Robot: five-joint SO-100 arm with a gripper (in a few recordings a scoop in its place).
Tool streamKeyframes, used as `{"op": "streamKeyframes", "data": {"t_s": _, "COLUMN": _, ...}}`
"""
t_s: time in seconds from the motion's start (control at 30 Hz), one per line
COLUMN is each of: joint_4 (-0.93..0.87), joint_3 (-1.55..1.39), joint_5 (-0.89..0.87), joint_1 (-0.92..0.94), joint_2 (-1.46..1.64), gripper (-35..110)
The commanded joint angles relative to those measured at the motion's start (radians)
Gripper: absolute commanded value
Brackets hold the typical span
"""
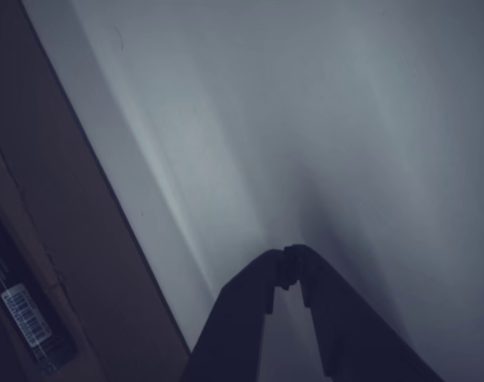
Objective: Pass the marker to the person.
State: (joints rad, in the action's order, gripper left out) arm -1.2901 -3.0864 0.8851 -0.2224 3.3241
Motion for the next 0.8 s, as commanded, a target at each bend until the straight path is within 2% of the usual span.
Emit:
{"op": "streamKeyframes", "data": {"t_s": 0.0, "joint_4": 0.015, "joint_3": 0.005, "joint_5": -0.021, "joint_1": 0.008, "joint_2": 0.009, "gripper": -5}}
{"op": "streamKeyframes", "data": {"t_s": 0.6, "joint_4": 0.049, "joint_3": 0.008, "joint_5": -0.029, "joint_1": 0.015, "joint_2": 0.008, "gripper": -5}}
{"op": "streamKeyframes", "data": {"t_s": 0.77, "joint_4": 0.092, "joint_3": 0.124, "joint_5": -0.025, "joint_1": 0.071, "joint_2": 0.008, "gripper": -5}}
